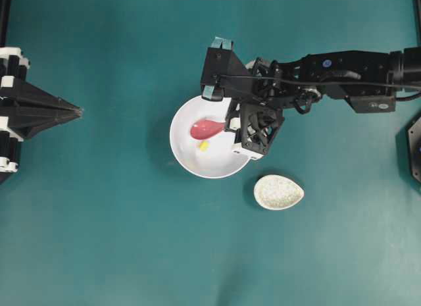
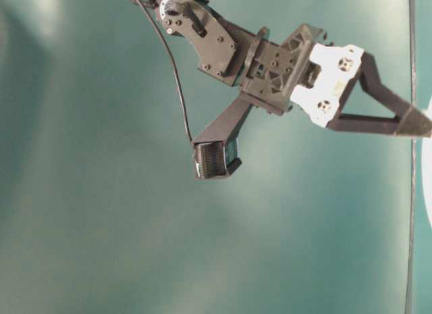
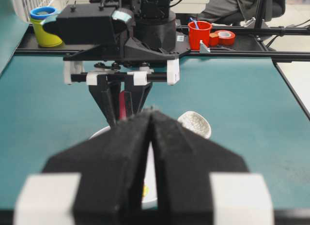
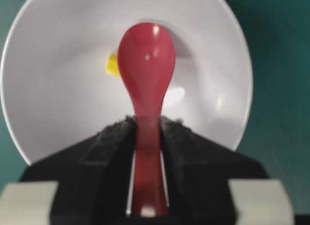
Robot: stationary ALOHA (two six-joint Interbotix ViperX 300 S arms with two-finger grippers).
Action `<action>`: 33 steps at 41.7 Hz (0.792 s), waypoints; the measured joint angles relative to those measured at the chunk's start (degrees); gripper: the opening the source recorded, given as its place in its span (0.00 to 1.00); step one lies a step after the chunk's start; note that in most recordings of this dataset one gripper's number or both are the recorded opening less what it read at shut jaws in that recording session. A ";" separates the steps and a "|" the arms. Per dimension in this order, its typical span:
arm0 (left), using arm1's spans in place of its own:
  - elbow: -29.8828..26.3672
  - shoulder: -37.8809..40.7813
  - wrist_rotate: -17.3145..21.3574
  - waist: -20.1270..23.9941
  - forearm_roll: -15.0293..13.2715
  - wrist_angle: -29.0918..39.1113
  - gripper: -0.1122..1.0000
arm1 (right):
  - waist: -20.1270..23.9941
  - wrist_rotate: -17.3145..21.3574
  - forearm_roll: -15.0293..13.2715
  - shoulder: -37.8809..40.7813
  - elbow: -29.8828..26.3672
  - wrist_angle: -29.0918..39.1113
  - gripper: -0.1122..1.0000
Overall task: Scoop the yellow hexagonal prism block from the bowl with a spoon using the right arm.
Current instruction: 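Lower the spoon bowl into the white bowl beside the yellow block, then slide the spoon under the yellow block along the bowl floor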
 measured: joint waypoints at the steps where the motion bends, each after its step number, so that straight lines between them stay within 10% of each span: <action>1: 0.00 0.00 0.00 0.00 0.00 0.00 0.10 | 0.00 0.00 -0.09 -0.09 0.00 -0.18 0.31; 33: 0.00 0.00 0.00 0.00 0.00 0.09 0.10 | 0.00 0.97 0.00 -6.15 -1.41 4.04 0.31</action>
